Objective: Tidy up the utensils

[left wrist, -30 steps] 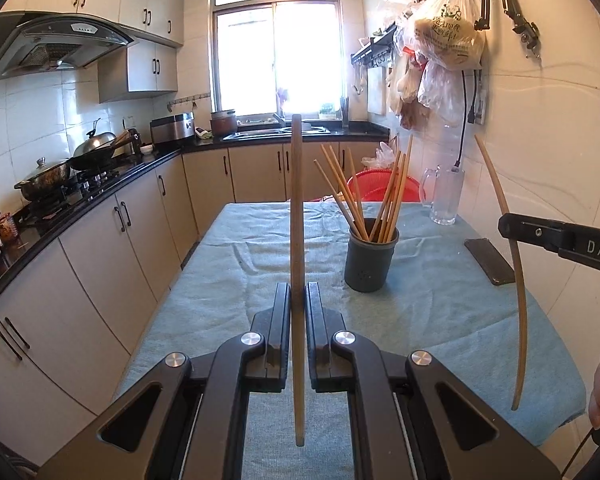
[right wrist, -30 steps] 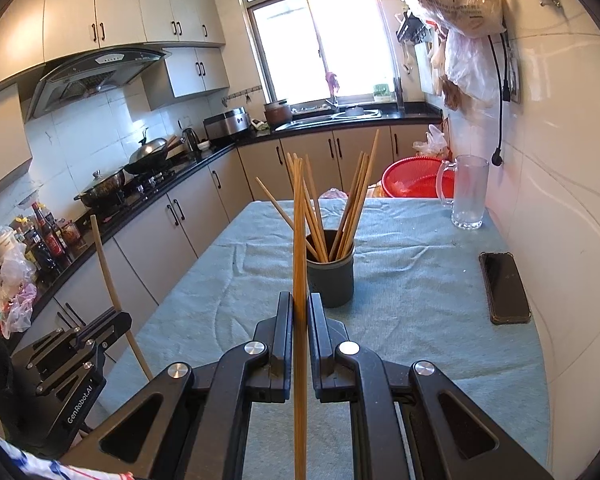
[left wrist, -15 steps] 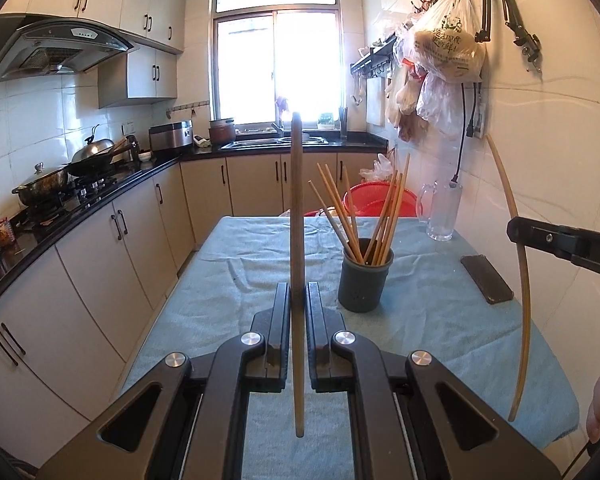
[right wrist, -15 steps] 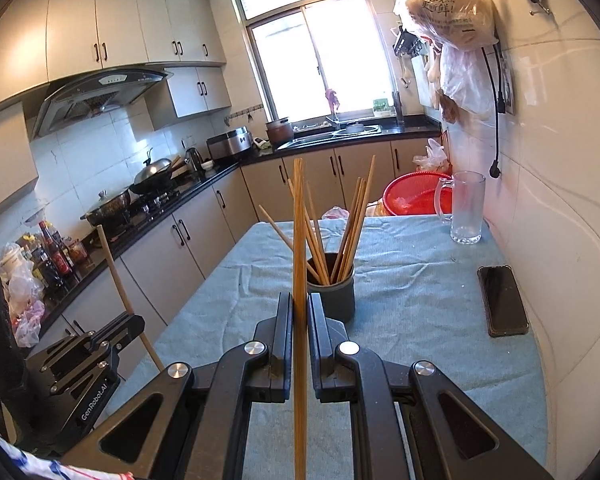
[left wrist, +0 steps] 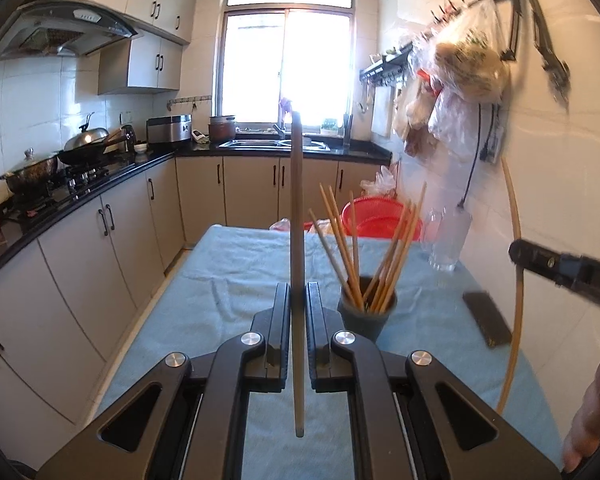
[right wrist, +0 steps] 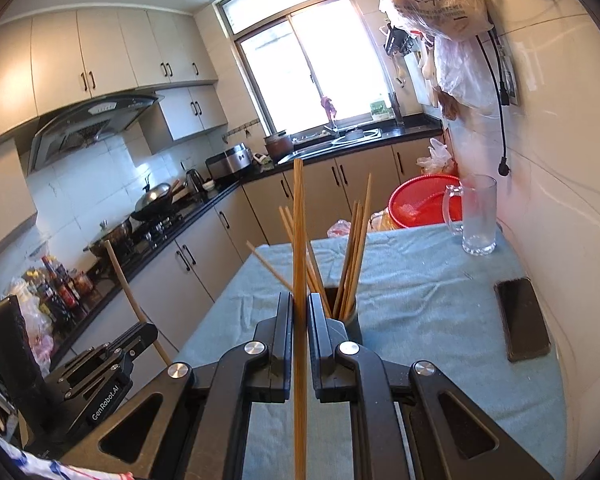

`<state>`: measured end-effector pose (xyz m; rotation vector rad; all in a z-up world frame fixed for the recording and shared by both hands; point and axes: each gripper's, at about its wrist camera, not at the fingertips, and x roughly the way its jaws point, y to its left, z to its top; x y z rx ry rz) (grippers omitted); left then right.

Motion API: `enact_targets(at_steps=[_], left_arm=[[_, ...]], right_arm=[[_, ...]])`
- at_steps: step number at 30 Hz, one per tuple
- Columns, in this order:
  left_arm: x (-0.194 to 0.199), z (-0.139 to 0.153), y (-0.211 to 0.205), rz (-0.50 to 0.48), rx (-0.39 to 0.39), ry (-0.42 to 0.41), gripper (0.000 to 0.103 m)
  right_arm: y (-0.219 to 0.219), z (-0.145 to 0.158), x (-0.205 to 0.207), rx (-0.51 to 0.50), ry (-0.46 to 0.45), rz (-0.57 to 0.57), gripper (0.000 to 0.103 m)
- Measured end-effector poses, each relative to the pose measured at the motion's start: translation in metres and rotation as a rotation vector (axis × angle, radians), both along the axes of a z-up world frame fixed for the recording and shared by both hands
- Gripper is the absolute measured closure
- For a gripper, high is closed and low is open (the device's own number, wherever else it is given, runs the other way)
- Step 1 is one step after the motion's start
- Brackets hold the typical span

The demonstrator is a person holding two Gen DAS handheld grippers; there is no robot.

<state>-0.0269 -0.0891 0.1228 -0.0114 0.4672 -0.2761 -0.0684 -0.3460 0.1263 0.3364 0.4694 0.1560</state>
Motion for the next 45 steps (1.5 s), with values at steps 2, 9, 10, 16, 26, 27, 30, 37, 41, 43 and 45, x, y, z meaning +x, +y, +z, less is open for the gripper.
enact_targets(at_steps=[2,9,10,16,26,27,30,37,41,43,45], left_arm=[[0.013,0.006,0.0,0.008,-0.029,-0.014,0.096],[0.057,0.022,0.003,0.046,-0.149,-0.069,0.096],[0.062,0.023,0.004,0.052,-0.164,-0.075,0.096],[0.083,0.024,-0.002,0.05,-0.182,-0.09,0.096],[0.098,0.023,-0.026,-0.018,-0.197,-0.07,0.096],[0.1,0.022,-0.028,-0.024,-0.196,-0.067,0.096],[0.105,0.021,-0.032,-0.029,-0.196,-0.063,0.096],[0.108,0.016,-0.045,-0.034,-0.167,-0.06,0.096],[0.103,0.012,-0.049,-0.025,-0.128,-0.062,0.096],[0.1,0.009,-0.049,-0.018,-0.11,-0.054,0.096],[0.098,0.008,-0.05,-0.013,-0.095,-0.051,0.096]], right_arm=[[-0.002,0.004,0.012,0.01,-0.014,-0.003,0.095],[-0.005,0.016,0.053,0.045,-0.064,-0.007,0.095],[-0.005,0.018,0.058,0.045,-0.072,-0.006,0.095],[-0.005,0.02,0.085,0.02,-0.099,-0.013,0.095],[-0.016,-0.001,0.121,0.047,-0.062,-0.035,0.095],[-0.017,-0.002,0.124,0.047,-0.059,-0.038,0.095],[-0.02,-0.005,0.128,0.042,-0.057,-0.049,0.095],[-0.027,-0.004,0.129,0.037,-0.073,-0.073,0.095],[-0.028,-0.004,0.126,0.031,-0.066,-0.075,0.095],[-0.028,-0.005,0.123,0.031,-0.062,-0.078,0.095],[-0.027,-0.004,0.12,0.033,-0.061,-0.079,0.095]])
